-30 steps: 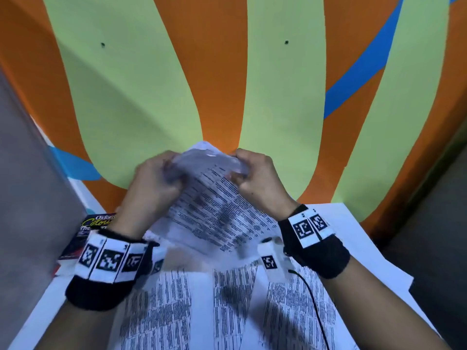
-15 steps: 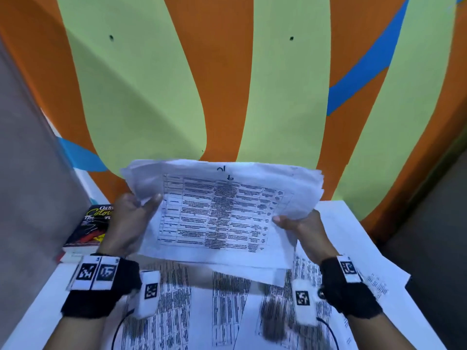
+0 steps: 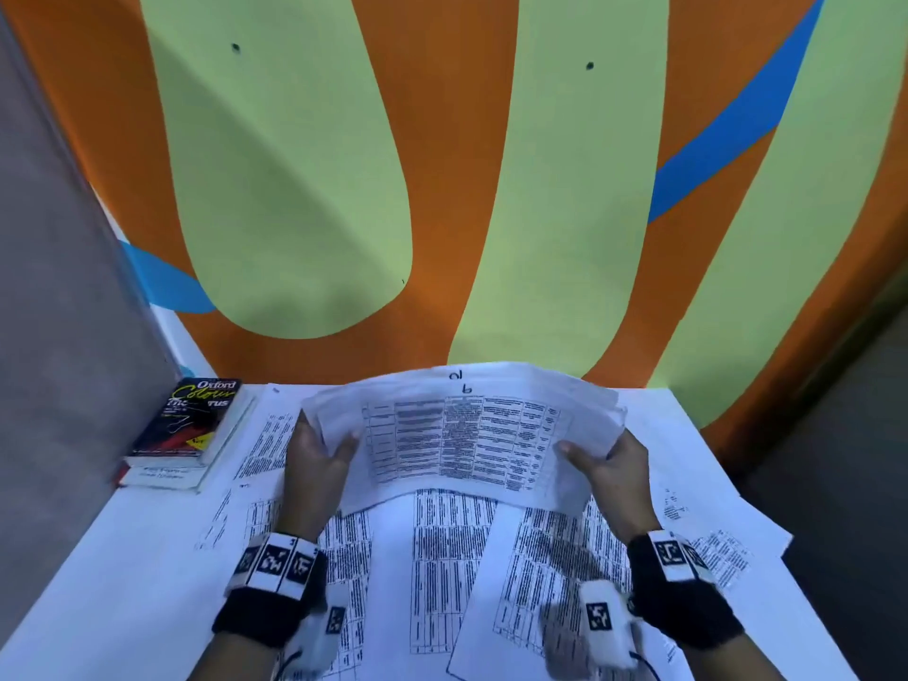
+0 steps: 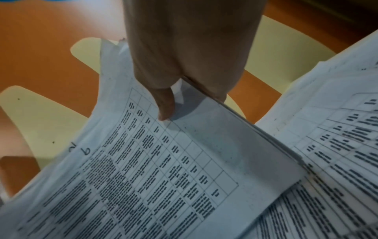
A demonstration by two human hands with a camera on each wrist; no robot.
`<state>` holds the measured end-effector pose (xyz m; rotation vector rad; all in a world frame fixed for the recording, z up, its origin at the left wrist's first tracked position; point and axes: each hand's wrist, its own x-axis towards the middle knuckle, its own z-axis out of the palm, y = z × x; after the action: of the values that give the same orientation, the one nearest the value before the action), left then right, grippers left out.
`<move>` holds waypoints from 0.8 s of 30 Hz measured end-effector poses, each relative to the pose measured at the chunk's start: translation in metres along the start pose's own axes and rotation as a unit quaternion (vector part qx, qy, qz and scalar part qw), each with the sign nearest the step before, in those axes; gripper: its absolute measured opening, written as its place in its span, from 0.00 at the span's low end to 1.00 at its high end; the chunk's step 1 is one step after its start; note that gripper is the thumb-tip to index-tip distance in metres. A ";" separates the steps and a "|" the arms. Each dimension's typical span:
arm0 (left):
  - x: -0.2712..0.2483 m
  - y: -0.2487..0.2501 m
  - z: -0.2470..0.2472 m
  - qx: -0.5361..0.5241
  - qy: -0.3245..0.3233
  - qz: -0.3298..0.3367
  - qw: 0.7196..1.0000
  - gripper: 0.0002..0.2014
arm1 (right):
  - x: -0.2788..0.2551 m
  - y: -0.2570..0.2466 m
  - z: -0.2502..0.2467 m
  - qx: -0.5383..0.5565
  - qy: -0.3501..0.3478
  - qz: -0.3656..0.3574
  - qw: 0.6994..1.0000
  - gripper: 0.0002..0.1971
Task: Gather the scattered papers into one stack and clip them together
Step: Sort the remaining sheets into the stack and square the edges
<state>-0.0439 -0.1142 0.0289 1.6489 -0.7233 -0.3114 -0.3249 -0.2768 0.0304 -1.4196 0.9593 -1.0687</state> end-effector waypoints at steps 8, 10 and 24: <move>-0.004 -0.006 0.005 -0.005 -0.024 -0.044 0.999 0.19 | -0.006 0.005 -0.002 -0.071 0.005 -0.043 0.997 0.17; -0.002 -0.003 0.002 -0.031 -0.019 -0.025 0.999 0.21 | -0.005 0.000 -0.003 -0.052 0.011 -0.053 0.997 0.18; 0.007 -0.027 0.010 -0.034 -0.063 -0.040 0.997 0.16 | -0.005 0.011 -0.005 -0.035 -0.012 -0.013 0.999 0.19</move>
<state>-0.0362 -0.1248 0.0024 1.6064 -0.7329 -0.4958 -0.3312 -0.2744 0.0186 -1.5021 0.9712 -1.0442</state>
